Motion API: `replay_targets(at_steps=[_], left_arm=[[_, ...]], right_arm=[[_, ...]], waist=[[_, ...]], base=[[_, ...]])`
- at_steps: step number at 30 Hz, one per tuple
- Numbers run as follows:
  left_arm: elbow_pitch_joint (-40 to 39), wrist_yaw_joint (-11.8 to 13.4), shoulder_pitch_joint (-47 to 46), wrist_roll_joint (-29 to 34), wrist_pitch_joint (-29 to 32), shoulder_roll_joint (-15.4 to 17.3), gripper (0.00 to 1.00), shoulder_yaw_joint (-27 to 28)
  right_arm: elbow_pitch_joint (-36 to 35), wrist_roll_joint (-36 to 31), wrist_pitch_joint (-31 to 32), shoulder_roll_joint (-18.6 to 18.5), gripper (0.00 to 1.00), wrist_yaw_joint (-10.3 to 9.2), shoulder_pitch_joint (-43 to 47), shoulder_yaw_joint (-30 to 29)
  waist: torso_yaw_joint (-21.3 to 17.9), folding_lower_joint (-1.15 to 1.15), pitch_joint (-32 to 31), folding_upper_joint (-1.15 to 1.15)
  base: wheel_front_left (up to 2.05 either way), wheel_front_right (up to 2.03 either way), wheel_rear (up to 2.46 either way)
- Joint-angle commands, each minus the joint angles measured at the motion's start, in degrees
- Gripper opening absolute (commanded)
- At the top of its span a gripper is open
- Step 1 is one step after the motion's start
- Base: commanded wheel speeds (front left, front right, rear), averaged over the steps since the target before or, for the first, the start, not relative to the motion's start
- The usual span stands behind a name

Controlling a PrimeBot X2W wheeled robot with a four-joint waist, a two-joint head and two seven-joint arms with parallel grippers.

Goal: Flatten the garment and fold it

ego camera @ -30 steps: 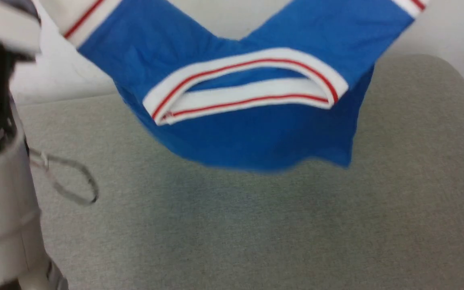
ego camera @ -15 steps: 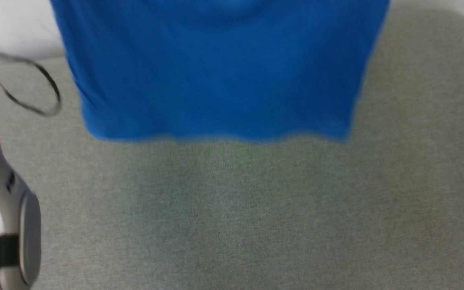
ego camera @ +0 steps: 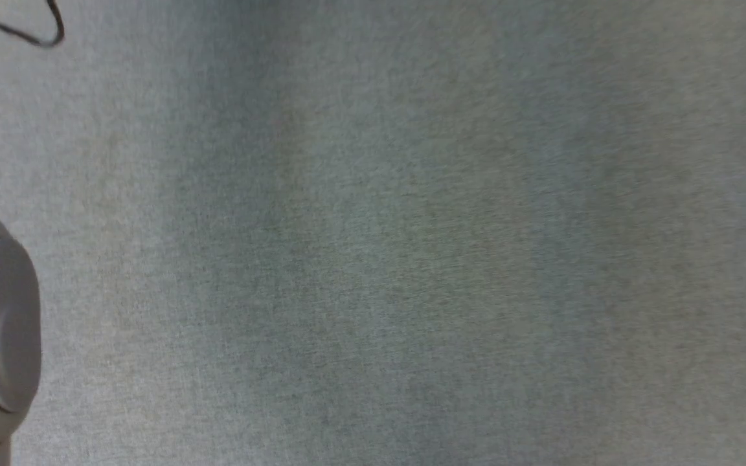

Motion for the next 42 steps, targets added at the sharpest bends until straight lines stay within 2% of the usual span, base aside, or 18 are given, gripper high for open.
replay_targets(at_steps=[1,5,10,15,21,29,34,42], left_arm=[[0.47,-0.70,1.38,-0.62,-0.64,-0.04,0.00,0.51],[0.75,-2.99,5.60,-3.54,-1.20,-0.59,0.00,1.78],[-3.24,-5.74,13.03,-7.25,1.16,-1.01,0.00,2.58],[-10.21,-6.18,23.30,-11.28,5.90,-1.35,0.00,4.22],[-22.55,-6.35,40.83,-15.86,13.28,-1.83,0.00,5.27],[-38.15,-7.32,67.98,-13.35,18.53,1.38,0.00,4.93],[-44.03,-6.39,82.32,-15.13,17.36,-1.59,0.00,7.52],[-50.22,-8.25,100.23,-19.29,15.77,-5.40,0.00,10.64]], right_arm=[[0.54,0.32,-0.63,-0.32,0.00,-0.05,-0.21,0.21],[0.45,2.16,-1.67,-1.84,0.00,-0.05,2.05,1.06],[-3.82,6.95,-1.54,-3.96,0.00,-0.05,8.15,1.81],[-12.74,12.08,0.72,-6.72,0.00,-0.05,19.34,0.28],[-26.44,16.52,5.77,-7.81,0.00,-0.05,39.10,-5.73],[-42.65,18.94,11.63,-2.05,0.00,-0.05,64.01,-14.01],[-48.10,19.51,13.25,2.75,0.00,-0.05,75.85,-15.62],[-54.57,20.36,14.75,8.04,0.00,-0.05,92.02,-20.37]], waist=[[1.84,-0.02,3.05,0.00],[2.71,-0.02,3.24,0.00],[3.99,-0.02,0.18,0.00],[4.84,-0.02,-5.56,0.00],[5.35,-0.02,-13.01,0.00],[4.61,-0.02,-18.81,0.00],[3.74,-0.02,-20.71,0.00],[3.99,-0.02,-22.56,0.00]], base=[[0.00,0.00,0.00],[0.00,0.00,0.00],[0.00,0.00,0.00],[0.00,0.00,0.00],[0.00,0.00,0.00],[0.00,0.00,0.00],[0.00,0.00,0.00],[0.00,0.00,0.00]])
